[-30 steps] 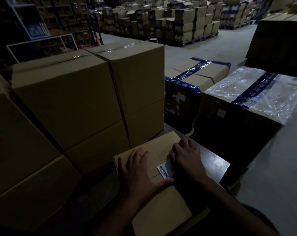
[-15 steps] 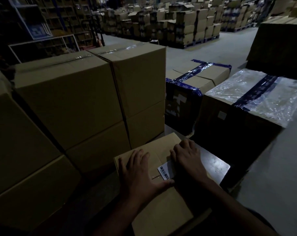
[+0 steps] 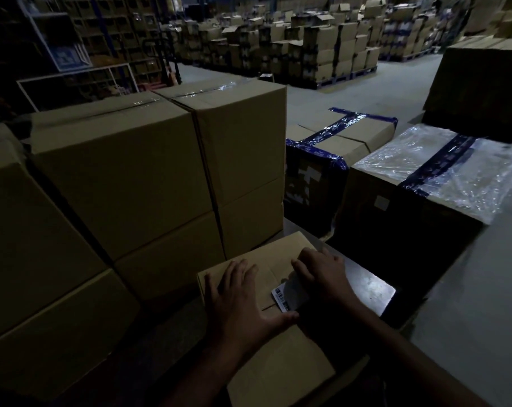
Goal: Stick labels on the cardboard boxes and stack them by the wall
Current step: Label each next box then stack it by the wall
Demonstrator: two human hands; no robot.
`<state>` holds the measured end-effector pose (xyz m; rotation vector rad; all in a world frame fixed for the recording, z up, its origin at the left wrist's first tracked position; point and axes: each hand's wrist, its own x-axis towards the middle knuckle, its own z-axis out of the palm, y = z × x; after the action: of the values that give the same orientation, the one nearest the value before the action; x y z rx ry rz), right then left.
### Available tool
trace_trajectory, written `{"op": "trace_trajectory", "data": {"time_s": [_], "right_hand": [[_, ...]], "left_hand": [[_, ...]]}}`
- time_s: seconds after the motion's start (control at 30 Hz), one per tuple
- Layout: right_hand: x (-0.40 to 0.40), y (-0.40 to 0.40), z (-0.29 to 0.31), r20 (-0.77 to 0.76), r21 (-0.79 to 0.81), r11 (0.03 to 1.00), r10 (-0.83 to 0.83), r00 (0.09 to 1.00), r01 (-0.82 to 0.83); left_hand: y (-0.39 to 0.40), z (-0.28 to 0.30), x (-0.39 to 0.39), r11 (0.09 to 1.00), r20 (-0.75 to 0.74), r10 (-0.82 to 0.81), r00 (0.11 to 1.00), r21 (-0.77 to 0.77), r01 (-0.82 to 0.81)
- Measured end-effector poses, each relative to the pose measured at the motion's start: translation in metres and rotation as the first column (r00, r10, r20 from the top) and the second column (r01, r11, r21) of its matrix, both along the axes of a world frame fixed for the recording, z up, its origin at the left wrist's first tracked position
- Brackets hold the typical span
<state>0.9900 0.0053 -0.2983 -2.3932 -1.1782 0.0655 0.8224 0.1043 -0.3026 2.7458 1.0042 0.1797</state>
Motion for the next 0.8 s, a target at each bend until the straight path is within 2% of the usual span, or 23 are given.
{"op": "trace_trajectory", "data": {"time_s": [0.17, 0.27, 0.37, 0.53, 0.6, 0.73, 0.8], "right_hand": [[0.009, -0.005, 0.004, -0.202, 0.089, 0.995, 0.063, 0.977, -0.046], [0.014, -0.012, 0.014, -0.380, 0.138, 0.983, 0.168, 0.910, -0.124], [0.013, -0.018, 0.021, -0.459, 0.132, 0.976, 0.214, 0.862, -0.173], [0.003, -0.029, 0.017, -0.599, 0.244, 0.970, 0.158, 0.785, -0.008], [-0.005, -0.032, 0.014, -0.594, 0.226, 0.973, 0.097, 0.798, 0.050], [-0.023, -0.033, 0.005, -0.454, 0.214, 0.963, -0.050, 0.890, 0.163], [-0.026, -0.032, 0.004, -0.420, 0.217, 0.959, -0.076, 0.904, 0.181]], "left_hand": [[0.001, 0.002, 0.000, 1.000, -0.005, -0.004, 1.000, -0.013, 0.004], [0.000, 0.004, -0.001, 1.000, -0.005, -0.009, 1.000, -0.016, 0.009], [-0.001, 0.006, -0.002, 0.999, -0.002, -0.008, 1.000, -0.035, 0.008], [0.000, 0.004, -0.005, 0.998, 0.027, -0.028, 0.999, -0.050, 0.029], [0.002, 0.004, -0.005, 0.996, 0.039, -0.037, 0.999, -0.075, 0.040], [0.004, 0.006, -0.007, 0.993, 0.078, -0.084, 0.993, -0.078, 0.090], [0.007, 0.002, -0.009, 0.988, 0.151, -0.096, 0.984, -0.105, 0.113]]}}
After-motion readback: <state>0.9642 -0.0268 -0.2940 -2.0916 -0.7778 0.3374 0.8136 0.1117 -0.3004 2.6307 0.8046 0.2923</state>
